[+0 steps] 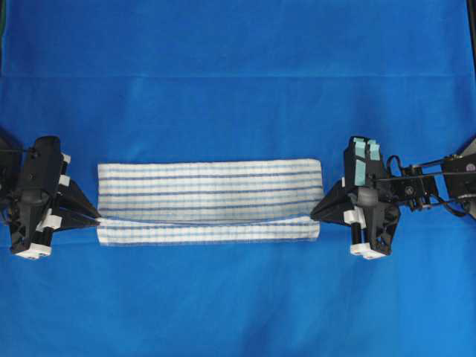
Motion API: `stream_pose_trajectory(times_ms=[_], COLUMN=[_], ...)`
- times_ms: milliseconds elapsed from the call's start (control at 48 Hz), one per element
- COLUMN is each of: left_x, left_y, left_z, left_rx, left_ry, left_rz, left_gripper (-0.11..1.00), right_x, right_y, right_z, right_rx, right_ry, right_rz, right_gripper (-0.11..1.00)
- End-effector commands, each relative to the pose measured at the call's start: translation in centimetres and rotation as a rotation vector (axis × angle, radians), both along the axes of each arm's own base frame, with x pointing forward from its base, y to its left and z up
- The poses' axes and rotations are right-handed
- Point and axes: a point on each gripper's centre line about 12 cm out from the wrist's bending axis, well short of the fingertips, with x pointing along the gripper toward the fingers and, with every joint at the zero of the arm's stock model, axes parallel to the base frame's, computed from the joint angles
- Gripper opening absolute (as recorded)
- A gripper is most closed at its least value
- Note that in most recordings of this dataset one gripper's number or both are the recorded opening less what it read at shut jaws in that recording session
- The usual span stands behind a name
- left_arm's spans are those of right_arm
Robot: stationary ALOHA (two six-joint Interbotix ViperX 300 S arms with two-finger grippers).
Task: Fold the blue towel.
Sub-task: 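Release the folded edge and open both grippers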
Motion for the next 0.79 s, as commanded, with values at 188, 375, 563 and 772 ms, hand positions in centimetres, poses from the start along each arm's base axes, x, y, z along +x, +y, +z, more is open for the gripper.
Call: stream_pose_trajectory(times_ms=[188, 375, 563, 772], left_x=[0.6, 0.8, 1.1, 1.3], left_y=[-0.2, -0.1, 1.8, 4.9], left_z=[0.8, 1.4, 2.3, 2.0], left_rx=[-0.009, -0.01, -0.006, 0.031], left_ry=[-0.034, -0.053, -0.088, -0.064], left_rz=[-0.003, 0.001, 0.086, 0.211], left_gripper=[0.29, 0.51, 0.57, 0.57], right_x=[1.6, 1.9, 1.7, 1.6], right_y=[0.6, 0.7, -1.1, -5.1], right_z=[0.7, 0.9, 1.9, 1.7], right_rx=[0.008, 0.004, -0.01, -0.033], right_ry=[-0.017, -0.002, -0.025, -0.006], right_rz=[0.005, 0.008, -0.031, -0.145], right_gripper=[0.05, 0.46, 0.61, 0.59])
